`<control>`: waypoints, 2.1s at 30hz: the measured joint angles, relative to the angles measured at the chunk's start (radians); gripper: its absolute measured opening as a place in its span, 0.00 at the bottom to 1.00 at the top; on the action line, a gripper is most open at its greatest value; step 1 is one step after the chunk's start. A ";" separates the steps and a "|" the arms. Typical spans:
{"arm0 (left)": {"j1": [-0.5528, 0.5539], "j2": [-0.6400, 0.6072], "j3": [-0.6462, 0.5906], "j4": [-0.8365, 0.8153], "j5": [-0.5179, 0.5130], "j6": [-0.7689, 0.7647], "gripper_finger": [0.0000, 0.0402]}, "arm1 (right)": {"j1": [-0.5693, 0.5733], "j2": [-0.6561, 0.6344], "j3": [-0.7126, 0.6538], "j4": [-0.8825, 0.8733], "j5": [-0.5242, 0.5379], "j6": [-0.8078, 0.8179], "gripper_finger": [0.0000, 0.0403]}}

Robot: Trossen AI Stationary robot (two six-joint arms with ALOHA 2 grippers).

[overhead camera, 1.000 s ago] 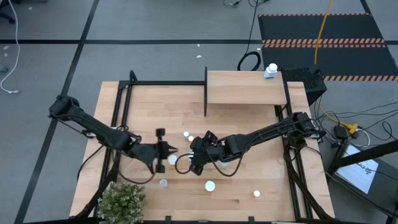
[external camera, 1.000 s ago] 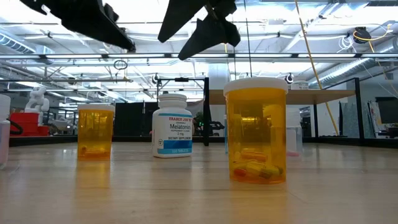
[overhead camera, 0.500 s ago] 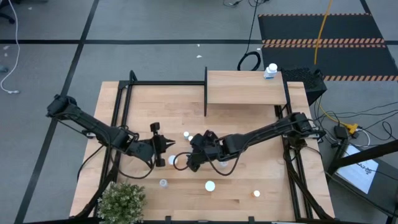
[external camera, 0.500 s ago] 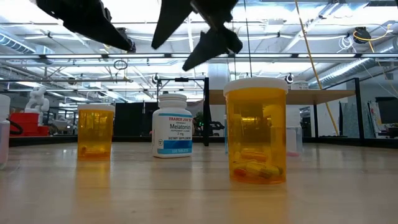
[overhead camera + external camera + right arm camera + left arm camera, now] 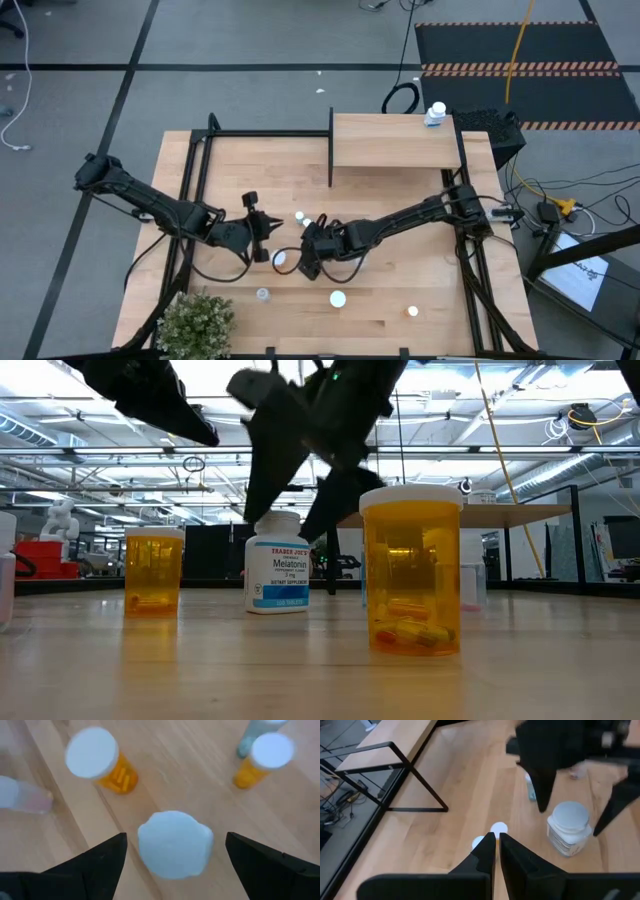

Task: Pick and place medicine bottles onto shelf by color
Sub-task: Put the white pill bottle on the shelf aligned with the other white pill bottle

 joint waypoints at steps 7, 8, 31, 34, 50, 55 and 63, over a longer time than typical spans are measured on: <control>0.001 0.000 0.000 0.020 0.000 0.041 0.06 | -0.025 0.040 0.000 0.056 -0.051 -0.009 0.82; 0.002 0.000 0.000 0.026 0.001 0.048 0.06 | -0.027 0.041 0.000 0.047 -0.051 -0.010 0.82; 0.014 0.000 0.000 0.050 0.001 0.078 0.06 | -0.031 0.049 -0.001 0.010 -0.051 -0.094 0.57; 0.014 0.000 0.000 0.050 0.002 0.078 0.06 | -0.031 0.046 -0.001 0.011 -0.052 -0.112 0.59; 0.014 0.000 0.000 0.049 0.003 0.063 0.06 | -0.043 -0.221 -0.001 -0.252 0.125 -0.139 0.58; 0.014 0.000 0.000 0.050 0.004 0.039 0.06 | -0.051 -0.347 0.000 -0.363 0.248 -0.151 0.58; -0.004 0.000 0.000 0.049 0.011 -0.005 0.06 | -0.082 -0.533 0.000 -0.520 0.404 -0.178 0.59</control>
